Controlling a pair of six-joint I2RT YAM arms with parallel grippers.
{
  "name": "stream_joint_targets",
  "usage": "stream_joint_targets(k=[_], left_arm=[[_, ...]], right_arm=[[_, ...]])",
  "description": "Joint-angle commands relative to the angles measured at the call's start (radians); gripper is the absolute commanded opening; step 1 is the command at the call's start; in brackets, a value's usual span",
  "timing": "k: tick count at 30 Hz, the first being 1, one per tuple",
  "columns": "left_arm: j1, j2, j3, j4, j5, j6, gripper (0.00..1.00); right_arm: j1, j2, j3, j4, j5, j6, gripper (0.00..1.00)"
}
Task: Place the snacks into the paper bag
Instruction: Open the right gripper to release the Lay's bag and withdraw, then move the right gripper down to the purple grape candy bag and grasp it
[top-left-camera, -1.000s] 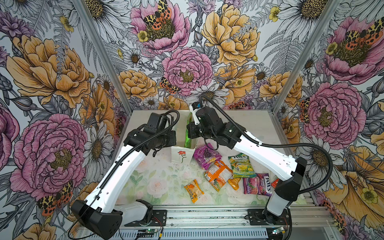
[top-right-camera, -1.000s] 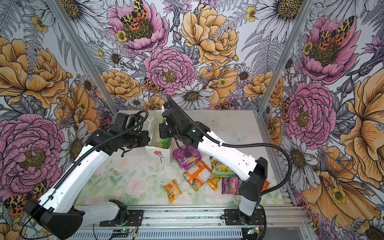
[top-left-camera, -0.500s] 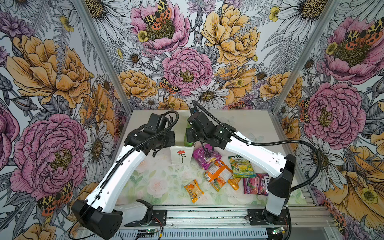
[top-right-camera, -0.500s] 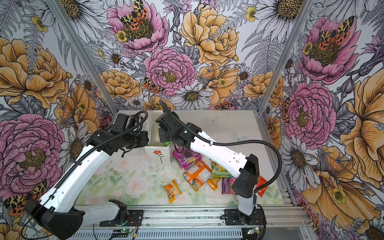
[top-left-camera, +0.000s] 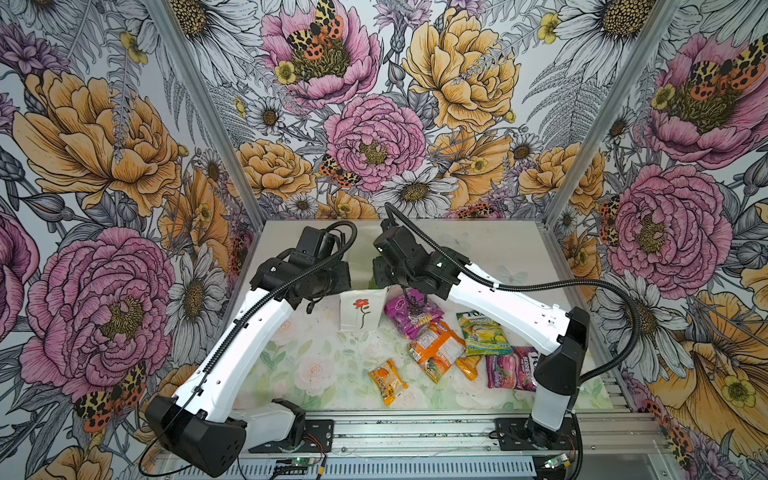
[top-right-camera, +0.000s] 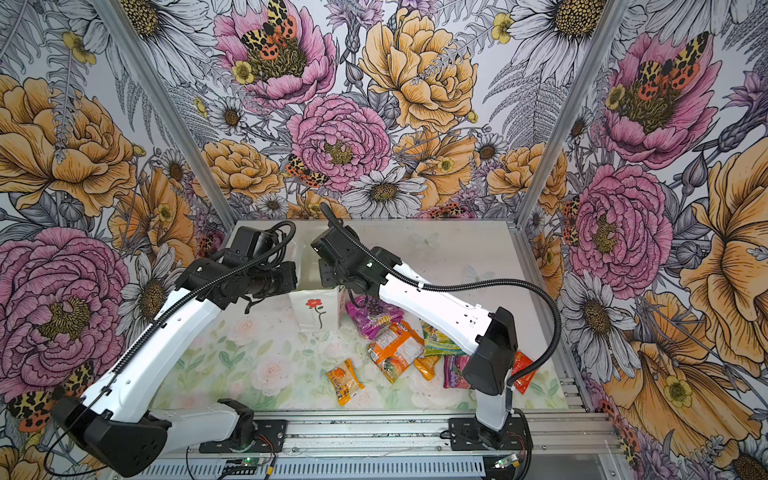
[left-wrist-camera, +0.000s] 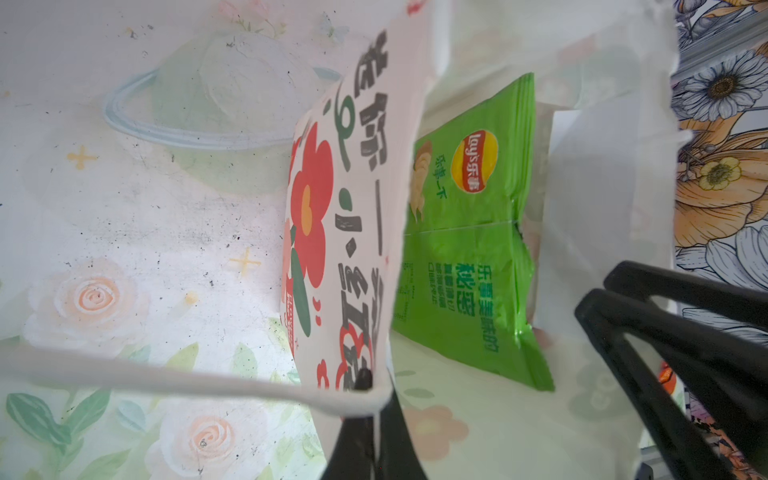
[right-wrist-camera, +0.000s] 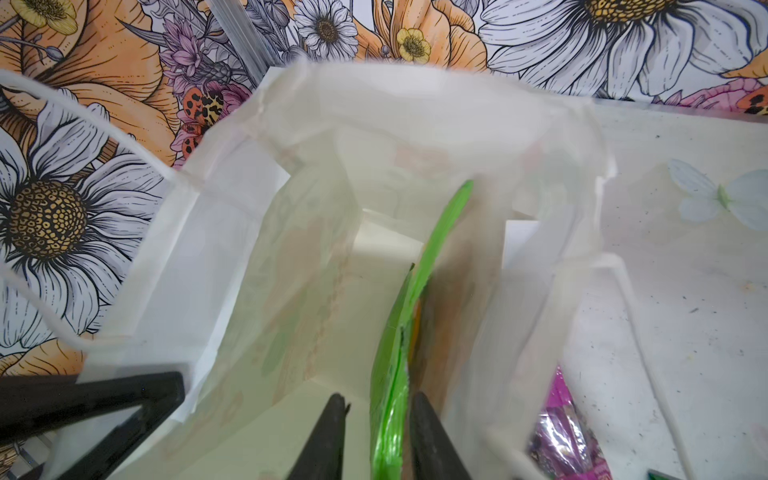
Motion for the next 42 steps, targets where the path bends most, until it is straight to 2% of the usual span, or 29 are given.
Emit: stream_joint_targets(k=[1, 8, 11, 14, 18, 22, 27, 32, 36, 42], left_arm=[[0.003, -0.004, 0.023, 0.023, -0.023, -0.010, 0.00], [0.007, 0.001, 0.015, 0.026, -0.050, -0.009, 0.00], [0.016, 0.005, 0.018, 0.028, -0.053, 0.005, 0.00], [0.034, 0.007, 0.022, 0.029, -0.055, 0.020, 0.00], [0.056, -0.007, 0.020, 0.042, -0.055, 0.038, 0.00], [0.075, -0.025, 0.005, 0.065, -0.044, 0.057, 0.00], [0.085, -0.038, -0.007, 0.091, -0.039, 0.068, 0.00], [0.093, -0.042, -0.020, 0.117, -0.036, 0.080, 0.00], [0.096, -0.040, -0.031, 0.138, -0.031, 0.102, 0.00], [0.105, -0.057, -0.062, 0.173, -0.025, 0.121, 0.00]], right_arm=[[0.009, -0.027, 0.001, 0.006, -0.006, -0.012, 0.37], [0.009, -0.131, -0.029, 0.021, -0.017, -0.046, 0.46], [0.009, -0.232, -0.096, 0.060, -0.021, -0.033, 0.49], [0.011, -0.379, -0.262, 0.177, -0.008, -0.009, 0.54], [-0.005, -0.569, -0.504, 0.272, 0.116, 0.035, 0.62], [-0.060, -0.697, -0.693, 0.298, 0.138, 0.095, 0.63], [-0.135, -0.810, -0.923, 0.298, 0.135, 0.299, 0.64], [-0.148, -0.856, -1.123, 0.372, 0.119, 0.544, 0.67], [-0.148, -0.827, -1.262, 0.545, 0.043, 0.717, 0.68], [-0.148, -0.638, -1.278, 0.729, -0.094, 0.792, 0.70]])
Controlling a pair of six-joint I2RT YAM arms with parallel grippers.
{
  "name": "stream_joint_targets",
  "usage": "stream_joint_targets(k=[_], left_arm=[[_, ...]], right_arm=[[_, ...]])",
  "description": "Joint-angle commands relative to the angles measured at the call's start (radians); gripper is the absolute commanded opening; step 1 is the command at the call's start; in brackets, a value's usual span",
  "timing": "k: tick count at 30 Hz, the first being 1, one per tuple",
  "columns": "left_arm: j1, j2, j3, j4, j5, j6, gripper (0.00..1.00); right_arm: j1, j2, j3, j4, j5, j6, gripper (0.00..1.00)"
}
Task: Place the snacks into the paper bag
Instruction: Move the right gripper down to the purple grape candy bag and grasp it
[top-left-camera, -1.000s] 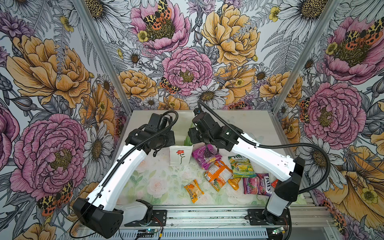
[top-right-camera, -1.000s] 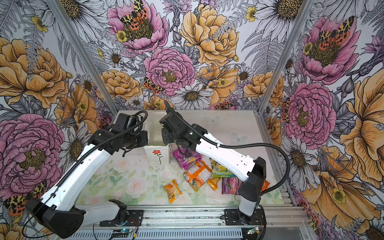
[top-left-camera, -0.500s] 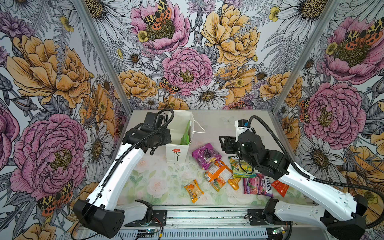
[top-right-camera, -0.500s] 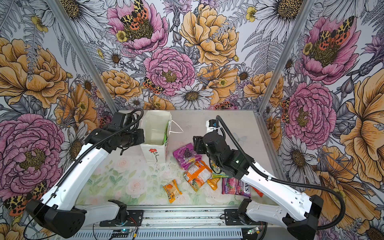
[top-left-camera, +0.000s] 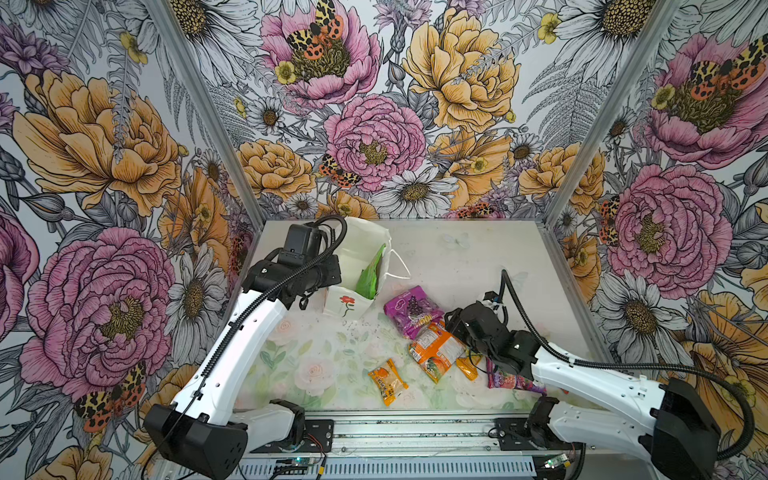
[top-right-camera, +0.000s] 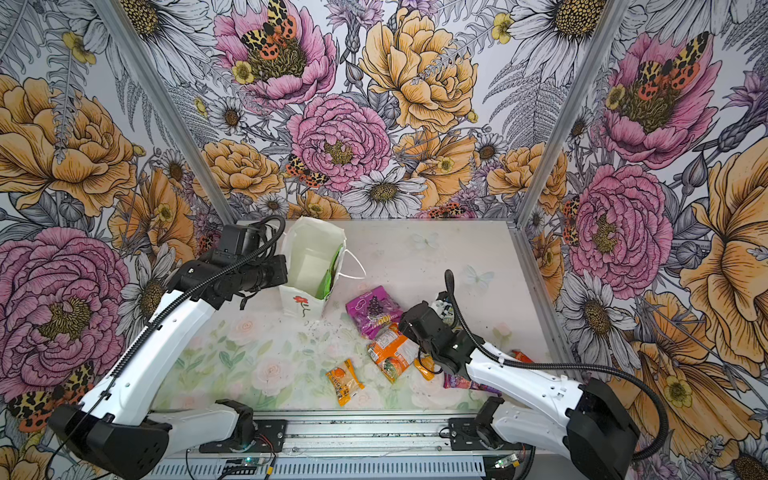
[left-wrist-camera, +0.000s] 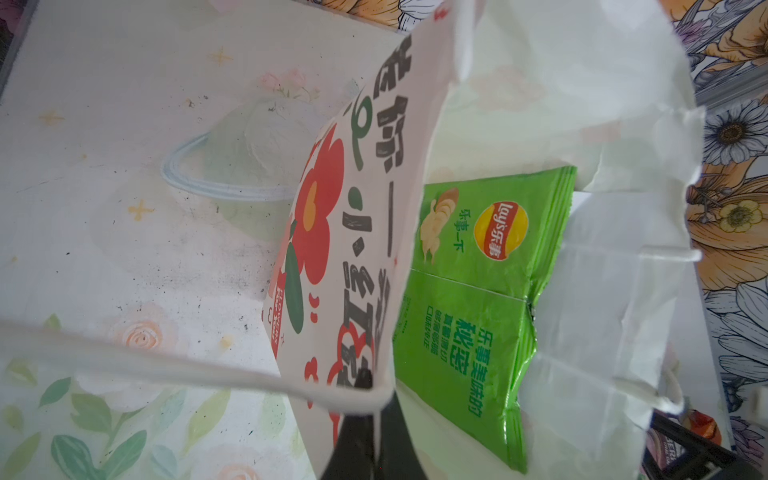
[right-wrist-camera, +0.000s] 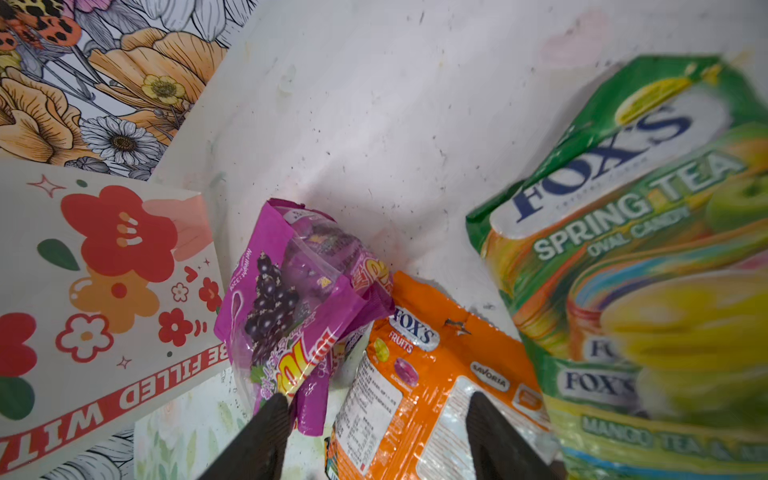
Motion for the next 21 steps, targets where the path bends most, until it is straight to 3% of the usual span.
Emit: stream_joint_targets(k=[1, 10, 21], left_arm=[[0.013, -0.033, -0.022, 0.066, 0.003, 0.033, 0.00], [0.027, -0.041, -0.033, 0.074, 0.011, 0.080, 0.00], [0.066, -0.077, -0.092, 0.113, 0.031, 0.119, 0.00]], right_arm=[[0.000, 0.089, 0.023, 0.187, -0.107, 0.092, 0.70], [0.000, 0.312, 0.122, 0.299, -0.197, 0.088, 0.67], [-0.185, 0.550, 0.399, 0.171, -0.436, -0.163, 0.64]])
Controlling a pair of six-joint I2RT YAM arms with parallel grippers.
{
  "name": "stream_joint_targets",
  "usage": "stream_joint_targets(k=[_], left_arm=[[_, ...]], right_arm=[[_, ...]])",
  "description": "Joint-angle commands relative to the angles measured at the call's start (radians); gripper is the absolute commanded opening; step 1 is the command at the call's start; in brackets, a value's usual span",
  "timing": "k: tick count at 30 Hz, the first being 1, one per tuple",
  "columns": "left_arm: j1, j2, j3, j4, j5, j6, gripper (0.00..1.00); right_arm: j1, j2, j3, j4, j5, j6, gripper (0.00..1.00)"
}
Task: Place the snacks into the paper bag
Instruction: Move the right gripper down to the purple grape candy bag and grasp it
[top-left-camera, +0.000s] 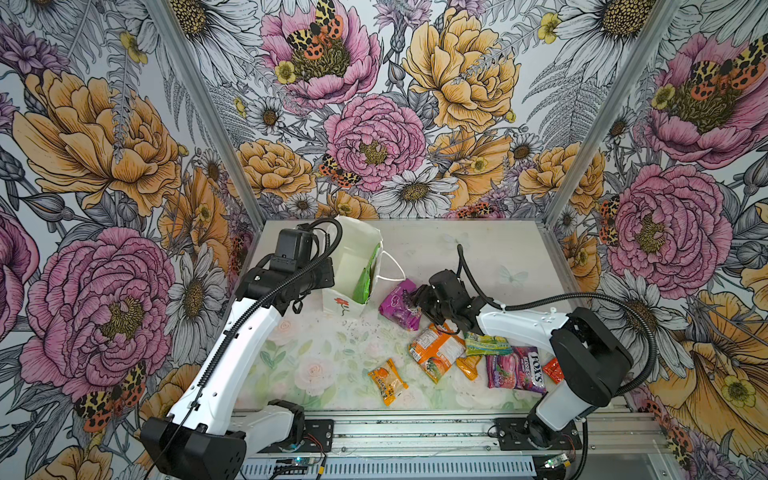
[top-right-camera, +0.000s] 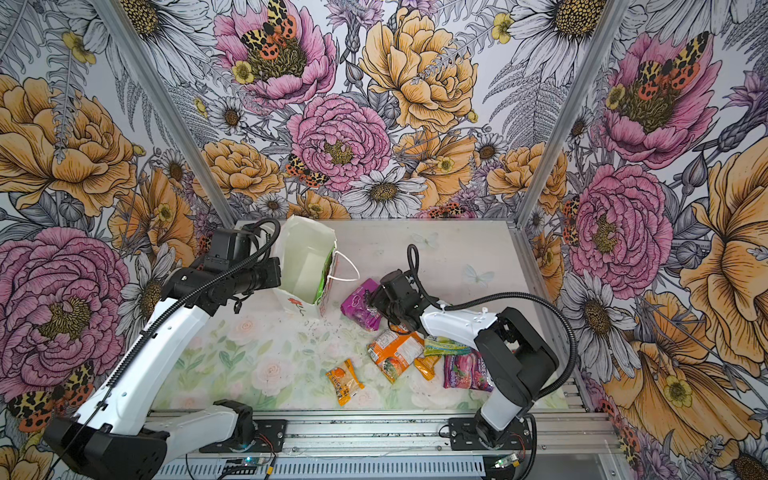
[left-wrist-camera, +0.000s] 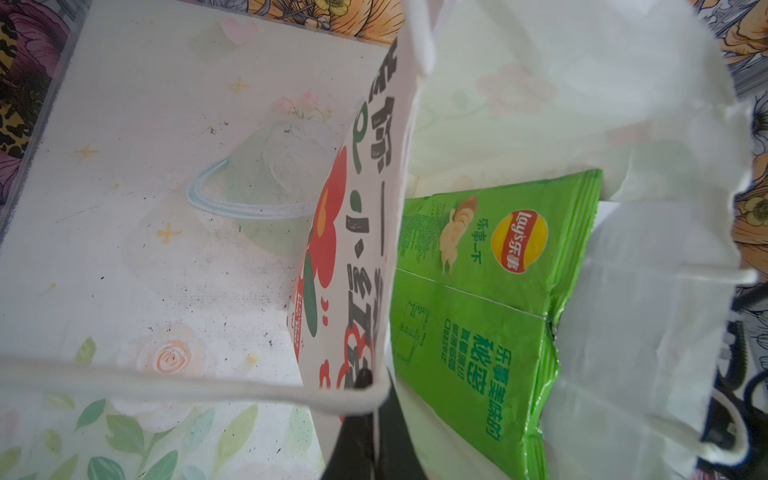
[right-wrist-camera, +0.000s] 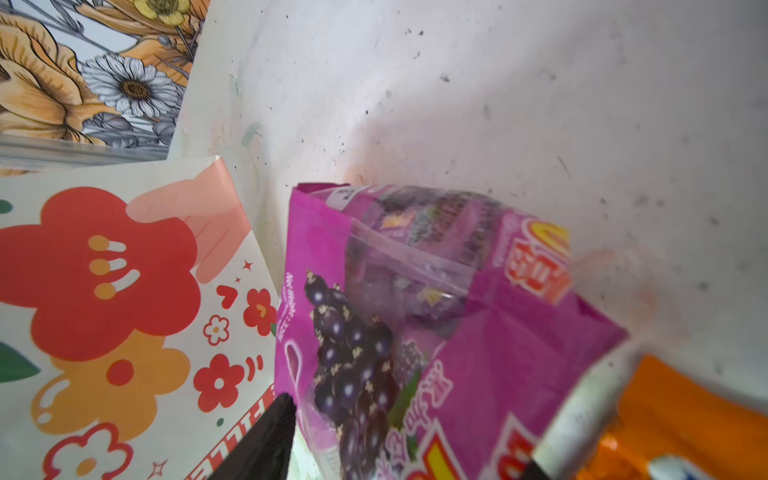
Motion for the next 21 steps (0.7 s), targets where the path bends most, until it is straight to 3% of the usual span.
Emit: stream_joint_targets(k=[1, 8, 12, 21], left_arm=[[0.011, -0.016, -0.025, 0.065, 0.027, 0.022, 0.00], [0.046, -0.014, -0.048, 0.085, 0.067, 0.012, 0.00], [0.059, -0.017, -0.055, 0.091, 0.083, 0.012, 0.00], [0.060, -0.023, -0.065, 0.095, 0.077, 0.014, 0.00]], right_arm=[[-0.048, 0.019, 0.079, -0.083, -0.091, -0.129, 0.64], [-0.068, -0.105, 0.000, -0.135, -0.019, -0.189, 0.64], [-0.041, -0.134, -0.050, -0.138, -0.015, -0.161, 0.64], [0.026, -0.018, -0.003, -0.112, -0.096, -0.143, 0.63]])
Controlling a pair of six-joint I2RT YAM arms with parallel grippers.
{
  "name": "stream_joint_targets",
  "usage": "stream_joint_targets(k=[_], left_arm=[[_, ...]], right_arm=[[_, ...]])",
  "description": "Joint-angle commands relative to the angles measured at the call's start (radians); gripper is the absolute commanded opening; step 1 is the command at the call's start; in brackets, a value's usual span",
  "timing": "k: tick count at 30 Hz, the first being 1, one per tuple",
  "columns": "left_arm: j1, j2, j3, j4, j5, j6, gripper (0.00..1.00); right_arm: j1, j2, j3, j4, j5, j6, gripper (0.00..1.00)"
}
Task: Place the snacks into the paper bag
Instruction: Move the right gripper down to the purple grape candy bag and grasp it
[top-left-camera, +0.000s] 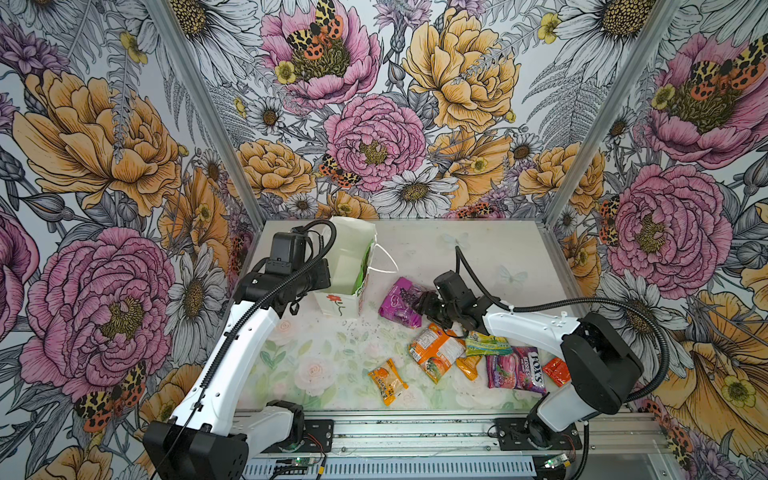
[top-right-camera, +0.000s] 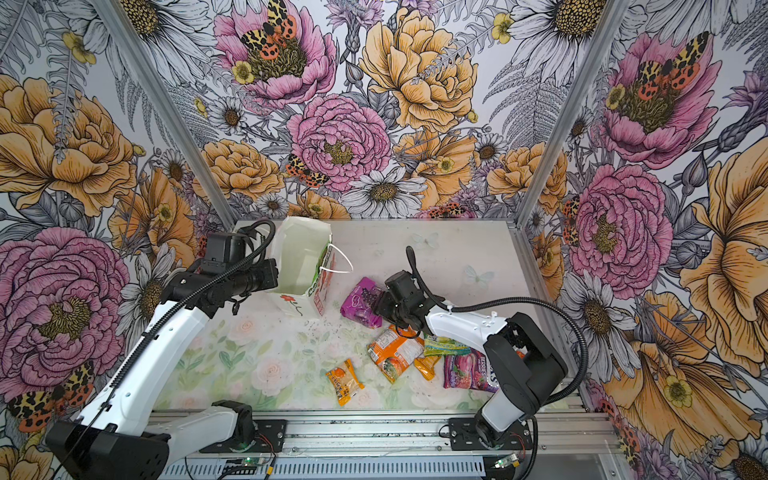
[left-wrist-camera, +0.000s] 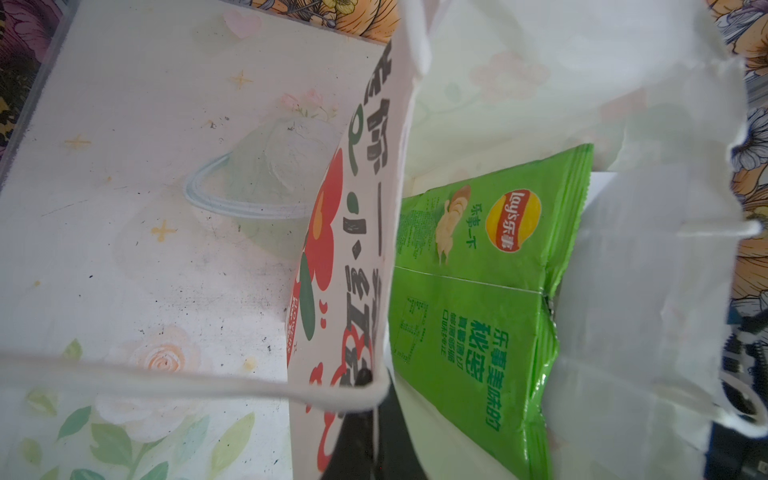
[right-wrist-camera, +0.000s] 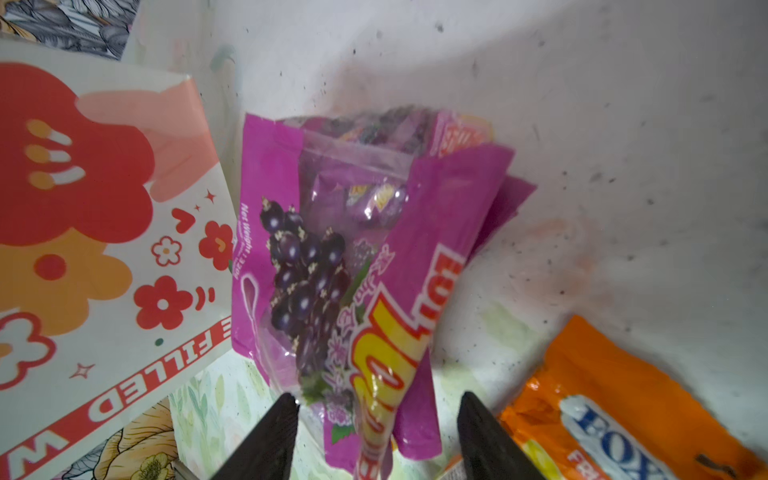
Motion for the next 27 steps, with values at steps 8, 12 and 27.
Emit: stream_joint_targets(k=[8, 12, 27], left_arm=[[0.008, -0.013, -0.020, 0.041, 0.020, 0.007, 0.00], [0.010, -0.010, -0.021, 0.042, 0.021, 0.008, 0.00], [0.017, -0.005, -0.023, 0.043, 0.021, 0.007, 0.00]], right_arm=[[0.002, 0.109, 0.042, 0.017, -0.022, 0.003, 0.46], [-0.003, 0.136, 0.043, 0.025, -0.026, -0.004, 0.30], [-0.007, 0.115, 0.022, 0.033, -0.010, -0.023, 0.00]])
